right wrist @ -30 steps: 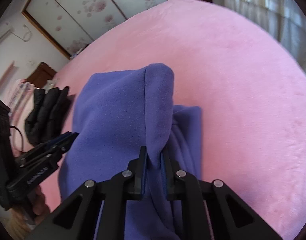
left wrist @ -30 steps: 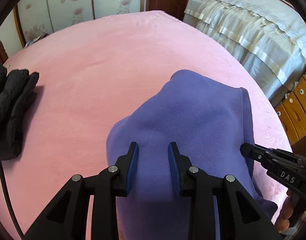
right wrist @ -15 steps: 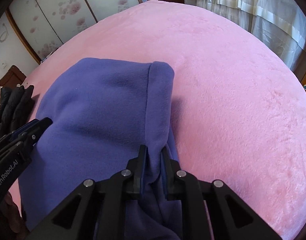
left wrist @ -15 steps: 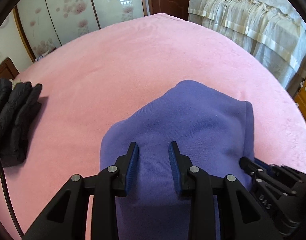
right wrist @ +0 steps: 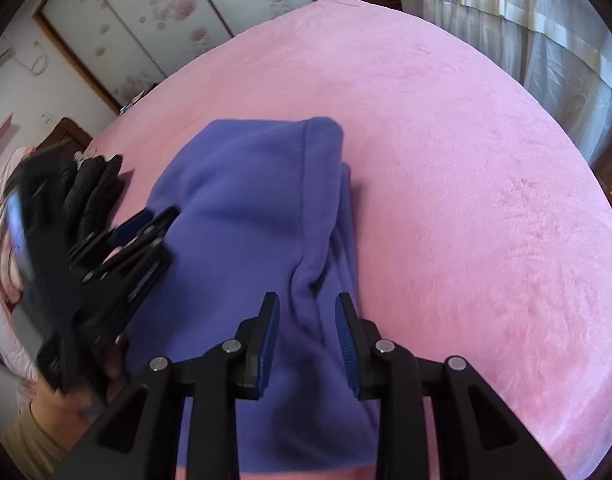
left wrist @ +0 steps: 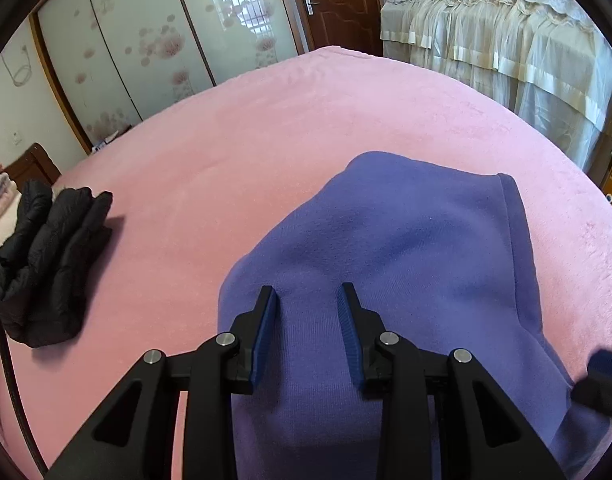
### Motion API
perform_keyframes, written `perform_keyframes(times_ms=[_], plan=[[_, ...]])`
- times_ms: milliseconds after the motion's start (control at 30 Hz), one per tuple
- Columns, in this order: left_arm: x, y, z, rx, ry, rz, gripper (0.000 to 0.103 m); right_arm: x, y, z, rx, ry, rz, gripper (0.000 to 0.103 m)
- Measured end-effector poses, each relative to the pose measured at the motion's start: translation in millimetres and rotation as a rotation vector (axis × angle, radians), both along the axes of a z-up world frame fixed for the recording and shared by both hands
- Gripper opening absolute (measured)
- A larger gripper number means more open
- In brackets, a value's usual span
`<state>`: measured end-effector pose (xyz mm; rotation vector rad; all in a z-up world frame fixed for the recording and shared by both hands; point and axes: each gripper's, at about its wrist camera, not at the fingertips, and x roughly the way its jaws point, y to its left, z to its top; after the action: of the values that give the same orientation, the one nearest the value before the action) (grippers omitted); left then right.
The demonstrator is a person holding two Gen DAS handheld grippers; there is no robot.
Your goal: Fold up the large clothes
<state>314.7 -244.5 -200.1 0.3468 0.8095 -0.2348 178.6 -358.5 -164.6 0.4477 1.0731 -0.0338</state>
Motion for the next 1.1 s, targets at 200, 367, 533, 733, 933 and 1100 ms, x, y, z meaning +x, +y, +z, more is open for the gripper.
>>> perform_keyframes(times_ms=[200, 367, 533, 733, 933, 1100], plan=[[-8.0, 8.6, 19.5, -0.01, 0.016, 0.001, 0.034, -18.9, 17.4, -22.8, -0.09, 0.086, 0.053, 0.029], [-28.4, 56.2, 58.3, -0.156, 0.041, -0.043, 0.061, -24.9, 14.8, -29.6, -0.073, 0.082, 0.044, 0.029], [-49.8, 97.1, 57.6, -0.237, 0.145, -0.057, 0.063, -25.5, 13.0, -36.4, -0.06, 0.092, 0.028, 0.03], [-55.7, 103.3, 15.7, -0.237, 0.256, -0.013, 0.058, -28.0, 16.9, -38.1, -0.09, 0.087, 0.029, 0.031], [-52.8, 98.8, 0.9, -0.252, 0.305, -0.003, 0.058, -25.6, 21.6, -42.0, -0.153, 0.099, 0.027, 0.049], [-54.6, 87.0, -13.7, -0.184, 0.307, -0.002, 0.058, -26.9, 4.0, -61.9, -0.056, 0.1, -0.031, 0.065]])
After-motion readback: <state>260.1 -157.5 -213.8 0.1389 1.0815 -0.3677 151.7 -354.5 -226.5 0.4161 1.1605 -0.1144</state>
